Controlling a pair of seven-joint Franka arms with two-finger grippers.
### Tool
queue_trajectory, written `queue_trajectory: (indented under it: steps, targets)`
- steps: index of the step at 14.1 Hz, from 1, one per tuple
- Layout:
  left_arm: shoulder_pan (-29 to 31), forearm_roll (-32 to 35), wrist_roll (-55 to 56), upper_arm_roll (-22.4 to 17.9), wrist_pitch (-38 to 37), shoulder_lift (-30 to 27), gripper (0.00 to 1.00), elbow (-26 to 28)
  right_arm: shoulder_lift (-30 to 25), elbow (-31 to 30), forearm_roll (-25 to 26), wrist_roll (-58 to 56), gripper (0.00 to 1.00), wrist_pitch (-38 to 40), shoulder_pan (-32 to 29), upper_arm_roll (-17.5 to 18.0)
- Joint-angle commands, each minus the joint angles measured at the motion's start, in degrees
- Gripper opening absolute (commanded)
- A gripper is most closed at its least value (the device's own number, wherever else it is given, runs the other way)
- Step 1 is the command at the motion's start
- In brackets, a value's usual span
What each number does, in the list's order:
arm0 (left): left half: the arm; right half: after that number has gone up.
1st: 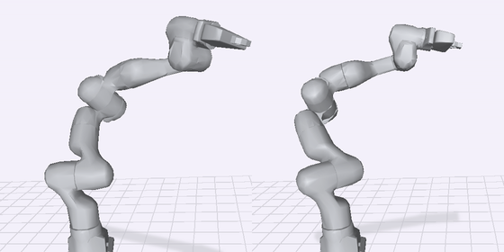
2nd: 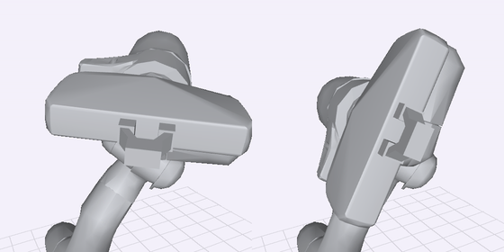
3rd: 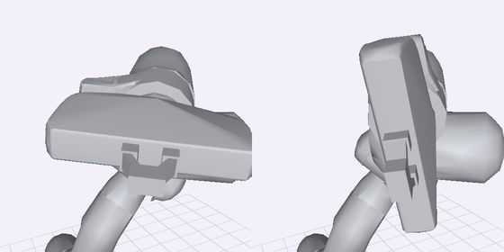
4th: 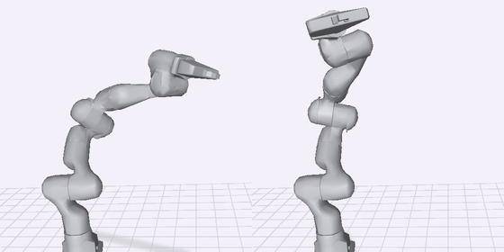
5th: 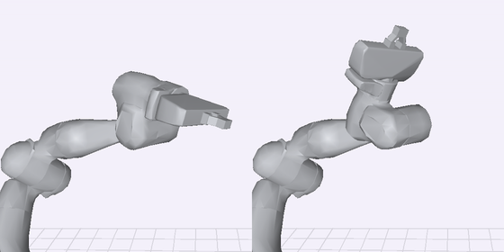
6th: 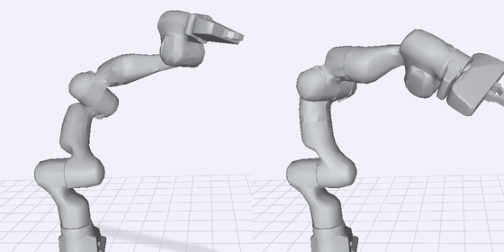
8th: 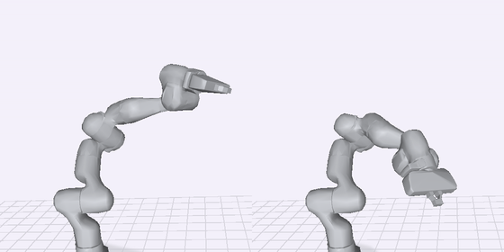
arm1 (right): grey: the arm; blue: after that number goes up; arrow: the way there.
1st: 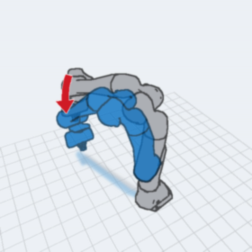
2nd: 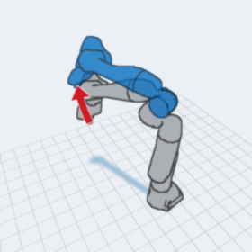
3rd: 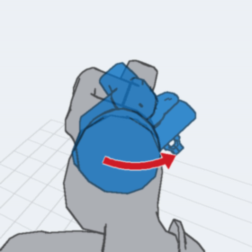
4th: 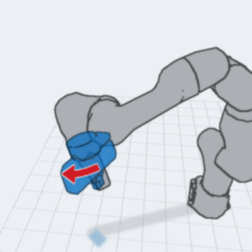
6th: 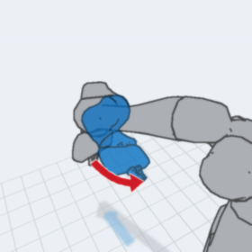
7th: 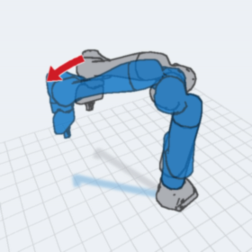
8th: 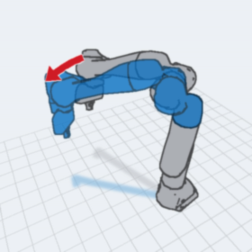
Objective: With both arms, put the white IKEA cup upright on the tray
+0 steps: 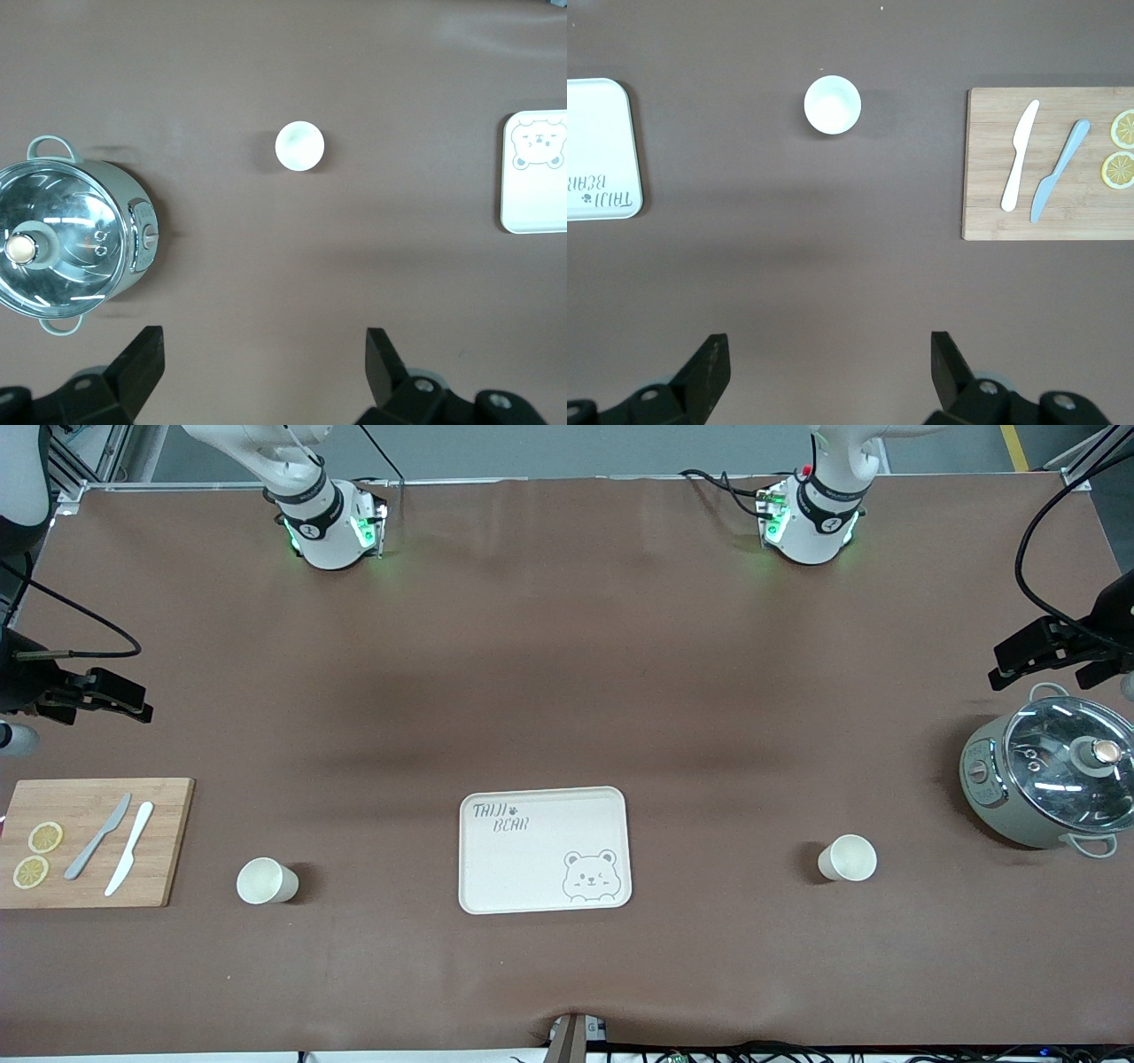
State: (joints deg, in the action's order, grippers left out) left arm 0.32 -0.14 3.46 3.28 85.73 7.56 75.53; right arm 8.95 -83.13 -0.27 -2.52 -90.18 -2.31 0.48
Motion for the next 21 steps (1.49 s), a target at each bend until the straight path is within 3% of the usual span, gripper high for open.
queue_trajectory:
  steps: [1,10,15,21]
  targets:
    - [0.3,-0.5,0.1,0.3,0.1,-1.6,1.00,0.4,-0.1,-0.4,0.9,1.0,1.00,-0.5,0.4,0.1]
    - [0.0,-0.3,0.1,0.1,0.1,-2.6,1.00,0.5,0.0,-0.4,0.9,1.0,1.00,-0.5,0.3,0.1]
    - [-0.1,2.9,0.0,2.6,-0.4,-2.0,1.00,1.0,0.0,-0.1,1.1,0.9,1.00,-0.8,0.3,0.1]
    - [-0.4,3.1,0.3,3.0,0.1,2.5,1.00,1.0,3.1,0.4,1.5,0.1,1.00,-2.5,-0.7,0.0]
